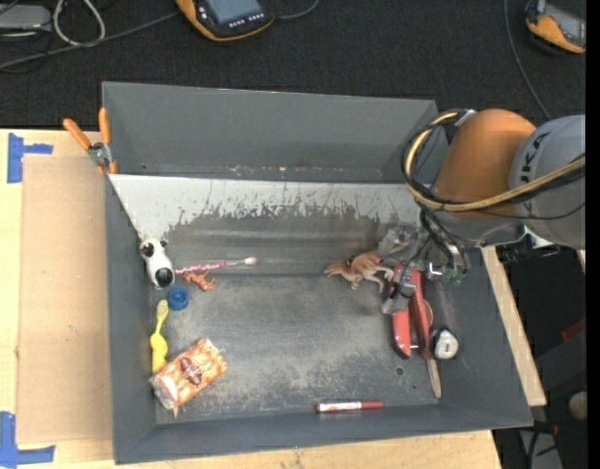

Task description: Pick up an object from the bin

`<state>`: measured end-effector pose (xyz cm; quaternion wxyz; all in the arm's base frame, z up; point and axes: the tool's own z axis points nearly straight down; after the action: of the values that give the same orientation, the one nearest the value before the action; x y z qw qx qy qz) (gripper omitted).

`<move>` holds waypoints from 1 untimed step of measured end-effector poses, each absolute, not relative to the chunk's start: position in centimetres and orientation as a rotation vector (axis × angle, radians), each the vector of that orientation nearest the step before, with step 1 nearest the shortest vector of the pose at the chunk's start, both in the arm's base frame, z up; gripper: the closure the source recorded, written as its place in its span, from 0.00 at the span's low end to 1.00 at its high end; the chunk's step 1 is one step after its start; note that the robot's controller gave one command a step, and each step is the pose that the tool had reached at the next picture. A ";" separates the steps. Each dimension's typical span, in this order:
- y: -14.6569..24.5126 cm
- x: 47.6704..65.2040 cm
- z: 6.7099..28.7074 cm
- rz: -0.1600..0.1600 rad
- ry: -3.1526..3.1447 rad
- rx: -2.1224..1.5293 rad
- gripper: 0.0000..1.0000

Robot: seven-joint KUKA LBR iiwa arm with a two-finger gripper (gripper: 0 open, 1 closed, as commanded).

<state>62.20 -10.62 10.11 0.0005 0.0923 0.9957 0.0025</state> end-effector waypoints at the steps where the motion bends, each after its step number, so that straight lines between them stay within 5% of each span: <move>1: -10.3 62.3 7.5 0.012 3.124 -0.112 0.00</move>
Offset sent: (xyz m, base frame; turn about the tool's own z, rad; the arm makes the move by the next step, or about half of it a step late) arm -0.0001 0.0064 -0.0311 0.0412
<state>62.35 -10.30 7.51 0.0080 -0.0358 0.9993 0.0039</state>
